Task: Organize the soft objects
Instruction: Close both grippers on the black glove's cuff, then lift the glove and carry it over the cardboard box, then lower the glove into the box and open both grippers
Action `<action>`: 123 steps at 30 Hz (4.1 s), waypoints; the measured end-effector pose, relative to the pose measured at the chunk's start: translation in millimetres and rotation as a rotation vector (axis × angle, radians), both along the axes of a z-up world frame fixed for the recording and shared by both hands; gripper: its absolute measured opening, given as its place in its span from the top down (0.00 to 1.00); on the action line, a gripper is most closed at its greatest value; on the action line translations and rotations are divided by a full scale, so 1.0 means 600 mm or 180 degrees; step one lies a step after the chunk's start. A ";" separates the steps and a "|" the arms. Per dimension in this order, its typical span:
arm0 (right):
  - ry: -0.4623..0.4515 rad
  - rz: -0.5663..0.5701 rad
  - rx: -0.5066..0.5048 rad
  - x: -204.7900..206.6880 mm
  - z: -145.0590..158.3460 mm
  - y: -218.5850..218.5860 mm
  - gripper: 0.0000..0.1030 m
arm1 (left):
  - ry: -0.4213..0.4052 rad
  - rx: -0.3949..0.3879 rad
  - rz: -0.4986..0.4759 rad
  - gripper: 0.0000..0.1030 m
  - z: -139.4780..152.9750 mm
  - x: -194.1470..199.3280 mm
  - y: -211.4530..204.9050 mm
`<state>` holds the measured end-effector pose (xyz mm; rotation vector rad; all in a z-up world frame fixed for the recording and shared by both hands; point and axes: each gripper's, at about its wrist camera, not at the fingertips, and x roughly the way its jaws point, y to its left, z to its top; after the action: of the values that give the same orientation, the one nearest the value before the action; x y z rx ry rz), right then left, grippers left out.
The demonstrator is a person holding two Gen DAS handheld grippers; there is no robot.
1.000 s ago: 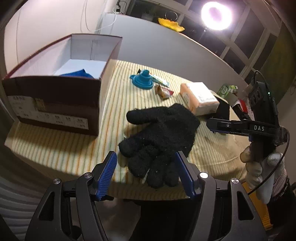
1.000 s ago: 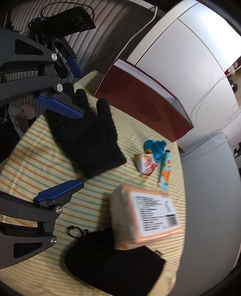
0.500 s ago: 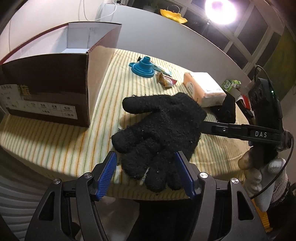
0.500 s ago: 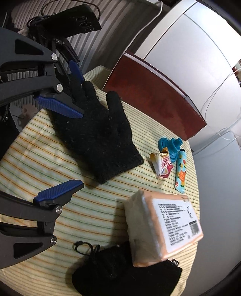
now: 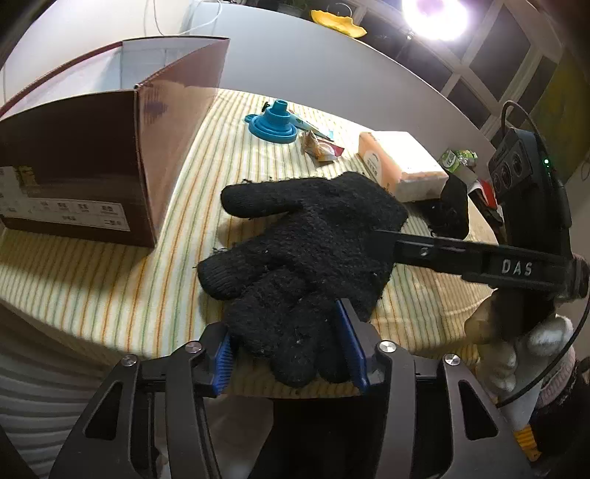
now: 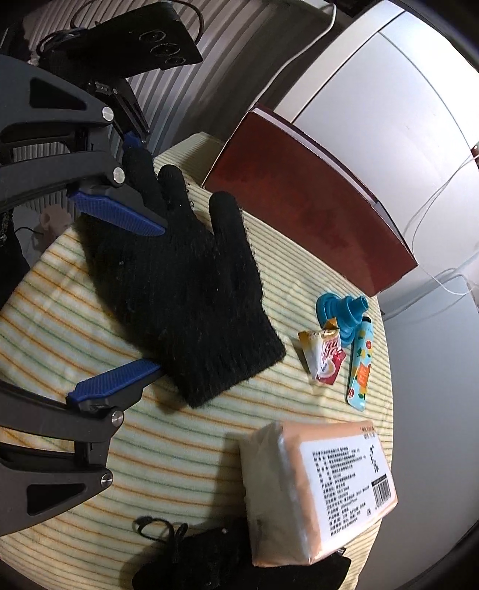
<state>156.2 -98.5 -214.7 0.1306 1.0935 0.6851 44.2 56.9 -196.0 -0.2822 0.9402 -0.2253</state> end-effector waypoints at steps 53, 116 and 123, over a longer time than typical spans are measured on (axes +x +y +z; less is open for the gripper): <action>-0.1358 0.0508 -0.0041 -0.015 0.292 0.137 0.93 | -0.1245 0.0094 0.0336 0.90 0.234 0.049 0.089; -0.1086 0.0652 -0.0487 0.202 0.219 0.307 0.46 | -0.0811 0.0492 0.0928 0.73 0.220 0.189 0.225; -0.1093 0.0529 -0.0469 0.147 0.250 0.198 0.46 | -0.0975 0.0486 0.0723 0.70 0.240 0.140 0.167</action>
<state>244.3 20.0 -64.7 -0.2009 0.8253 0.7413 128.1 156.9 -51.7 -0.2043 0.6121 0.0136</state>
